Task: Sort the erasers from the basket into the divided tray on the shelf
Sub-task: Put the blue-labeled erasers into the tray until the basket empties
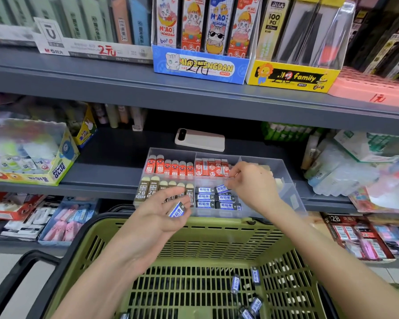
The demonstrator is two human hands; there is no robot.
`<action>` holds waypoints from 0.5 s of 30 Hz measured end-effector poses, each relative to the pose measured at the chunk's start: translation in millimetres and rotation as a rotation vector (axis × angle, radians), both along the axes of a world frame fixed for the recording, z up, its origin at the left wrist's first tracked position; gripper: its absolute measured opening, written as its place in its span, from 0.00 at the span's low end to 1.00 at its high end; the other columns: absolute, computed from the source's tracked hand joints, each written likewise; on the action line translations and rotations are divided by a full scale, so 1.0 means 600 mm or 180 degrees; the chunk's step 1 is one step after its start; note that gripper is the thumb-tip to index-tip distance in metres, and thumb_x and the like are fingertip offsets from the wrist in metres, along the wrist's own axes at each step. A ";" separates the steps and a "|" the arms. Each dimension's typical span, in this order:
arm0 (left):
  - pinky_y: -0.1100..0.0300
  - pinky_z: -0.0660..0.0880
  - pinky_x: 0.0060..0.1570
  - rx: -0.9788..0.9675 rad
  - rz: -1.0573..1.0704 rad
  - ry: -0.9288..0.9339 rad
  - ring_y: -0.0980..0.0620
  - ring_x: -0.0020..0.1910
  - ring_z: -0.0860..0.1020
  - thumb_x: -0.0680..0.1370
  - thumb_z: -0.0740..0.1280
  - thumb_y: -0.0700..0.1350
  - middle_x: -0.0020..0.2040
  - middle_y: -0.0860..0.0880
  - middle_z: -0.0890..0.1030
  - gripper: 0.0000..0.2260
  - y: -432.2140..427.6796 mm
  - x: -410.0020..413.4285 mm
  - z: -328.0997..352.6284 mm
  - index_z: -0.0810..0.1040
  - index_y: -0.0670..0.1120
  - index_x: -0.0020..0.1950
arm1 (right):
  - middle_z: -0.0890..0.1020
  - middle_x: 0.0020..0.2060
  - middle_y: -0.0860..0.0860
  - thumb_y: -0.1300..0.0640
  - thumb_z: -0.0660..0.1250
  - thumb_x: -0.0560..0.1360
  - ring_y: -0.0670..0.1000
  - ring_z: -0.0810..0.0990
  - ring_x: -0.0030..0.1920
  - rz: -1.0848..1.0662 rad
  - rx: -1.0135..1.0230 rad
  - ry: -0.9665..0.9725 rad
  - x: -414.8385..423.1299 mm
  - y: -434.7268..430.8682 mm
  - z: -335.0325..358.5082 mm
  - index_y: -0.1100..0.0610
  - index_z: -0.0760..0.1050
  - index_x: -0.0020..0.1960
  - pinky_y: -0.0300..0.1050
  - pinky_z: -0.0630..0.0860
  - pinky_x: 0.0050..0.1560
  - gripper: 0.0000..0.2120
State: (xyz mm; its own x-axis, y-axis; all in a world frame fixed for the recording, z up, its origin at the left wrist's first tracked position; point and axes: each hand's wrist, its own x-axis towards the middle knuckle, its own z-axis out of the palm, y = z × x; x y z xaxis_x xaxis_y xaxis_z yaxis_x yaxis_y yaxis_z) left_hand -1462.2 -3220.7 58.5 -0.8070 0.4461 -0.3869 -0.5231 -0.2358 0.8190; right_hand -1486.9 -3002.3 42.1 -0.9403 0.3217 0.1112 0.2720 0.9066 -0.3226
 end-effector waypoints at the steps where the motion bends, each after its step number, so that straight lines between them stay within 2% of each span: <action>1: 0.59 0.77 0.53 -0.0018 0.0009 0.0045 0.49 0.55 0.81 0.72 0.62 0.24 0.57 0.42 0.80 0.21 -0.002 0.002 0.000 0.75 0.43 0.59 | 0.83 0.45 0.50 0.53 0.67 0.74 0.53 0.78 0.49 -0.0100 0.0008 0.0041 0.000 -0.005 -0.005 0.53 0.79 0.47 0.42 0.67 0.41 0.05; 5: 0.58 0.80 0.49 0.0052 0.0012 0.0096 0.47 0.52 0.83 0.73 0.65 0.29 0.53 0.41 0.83 0.18 -0.007 0.007 0.001 0.73 0.40 0.61 | 0.83 0.39 0.53 0.53 0.66 0.74 0.55 0.80 0.43 -0.0423 0.0201 0.0151 0.001 -0.014 -0.021 0.56 0.80 0.41 0.43 0.68 0.37 0.08; 9: 0.60 0.80 0.45 0.0095 -0.0063 0.0159 0.46 0.51 0.83 0.68 0.68 0.38 0.51 0.41 0.84 0.22 -0.009 0.004 0.001 0.70 0.37 0.61 | 0.82 0.36 0.53 0.56 0.65 0.73 0.55 0.78 0.39 -0.0591 0.0326 0.0285 0.004 -0.015 -0.021 0.57 0.80 0.37 0.41 0.64 0.32 0.09; 12: 0.62 0.80 0.41 -0.0068 -0.0129 0.0295 0.46 0.49 0.83 0.68 0.68 0.41 0.50 0.42 0.84 0.21 -0.012 0.001 -0.001 0.72 0.36 0.59 | 0.81 0.34 0.52 0.55 0.64 0.74 0.53 0.73 0.35 -0.0552 0.0393 0.0263 0.007 -0.015 -0.020 0.57 0.80 0.37 0.40 0.60 0.29 0.11; 15: 0.63 0.79 0.37 -0.0284 -0.0130 0.0446 0.49 0.45 0.84 0.66 0.71 0.43 0.47 0.44 0.85 0.19 -0.014 -0.001 -0.005 0.78 0.39 0.56 | 0.81 0.34 0.53 0.53 0.61 0.76 0.52 0.71 0.37 -0.0356 0.0793 0.0286 0.014 -0.018 -0.031 0.56 0.81 0.39 0.42 0.58 0.32 0.13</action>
State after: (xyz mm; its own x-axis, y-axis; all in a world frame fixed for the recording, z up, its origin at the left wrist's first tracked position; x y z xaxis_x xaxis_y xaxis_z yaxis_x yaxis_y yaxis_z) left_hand -1462.8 -3228.9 55.4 -0.8377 0.4486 -0.3115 -0.4100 -0.1398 0.9013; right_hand -1478.5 -3013.3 23.3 -0.8833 0.3752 0.2811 0.3552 0.9269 -0.1210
